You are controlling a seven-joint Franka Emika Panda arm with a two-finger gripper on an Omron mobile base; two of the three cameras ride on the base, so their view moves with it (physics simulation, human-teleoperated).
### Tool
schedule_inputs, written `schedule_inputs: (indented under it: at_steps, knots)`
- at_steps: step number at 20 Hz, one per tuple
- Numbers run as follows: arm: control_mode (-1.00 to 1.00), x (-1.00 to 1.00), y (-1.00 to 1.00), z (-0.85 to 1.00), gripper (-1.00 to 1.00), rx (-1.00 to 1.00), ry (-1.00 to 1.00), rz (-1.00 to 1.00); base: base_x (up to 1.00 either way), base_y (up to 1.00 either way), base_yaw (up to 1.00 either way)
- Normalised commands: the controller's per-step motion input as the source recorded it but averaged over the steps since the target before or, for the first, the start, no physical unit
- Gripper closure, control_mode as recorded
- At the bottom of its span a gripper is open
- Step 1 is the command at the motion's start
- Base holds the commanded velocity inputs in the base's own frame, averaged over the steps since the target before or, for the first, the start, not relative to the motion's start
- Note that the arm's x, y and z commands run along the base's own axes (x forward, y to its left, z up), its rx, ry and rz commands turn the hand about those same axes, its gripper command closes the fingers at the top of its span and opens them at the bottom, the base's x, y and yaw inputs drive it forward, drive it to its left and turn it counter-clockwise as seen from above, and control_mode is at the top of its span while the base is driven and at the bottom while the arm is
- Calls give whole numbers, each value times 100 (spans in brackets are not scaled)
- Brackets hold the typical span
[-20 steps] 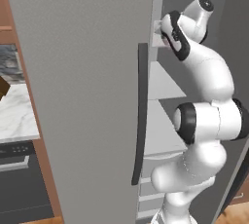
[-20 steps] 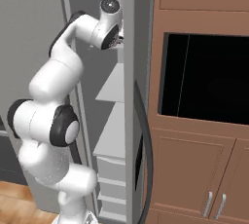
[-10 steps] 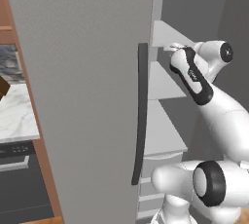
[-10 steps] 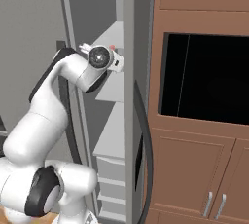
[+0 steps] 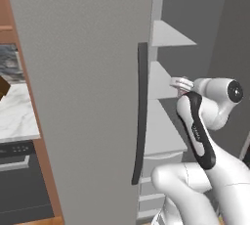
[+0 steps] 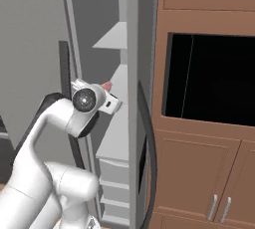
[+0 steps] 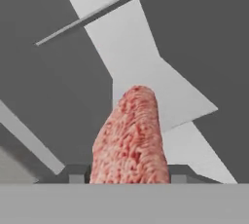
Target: Take the garlic, chicken drumstick, and steak from the freezer and place them in the bowl on the counter.
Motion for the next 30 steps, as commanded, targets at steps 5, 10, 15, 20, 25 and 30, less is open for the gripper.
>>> schedule_inputs:
  at_steps: [5,10,15,20,25,30]
  knots:
    - [100,0,0,0,100,0,0,0,-100,63,-2]
    - [100,0,0,0,100,0,0,0,-80,100,5]
    - [100,0,0,0,100,0,0,0,-30,100,10]
    - [100,0,0,0,100,0,0,0,-10,100,10]
    - [100,0,0,0,100,0,0,0,21,100,5]
    - [100,0,0,0,100,0,0,0,91,93,-4]
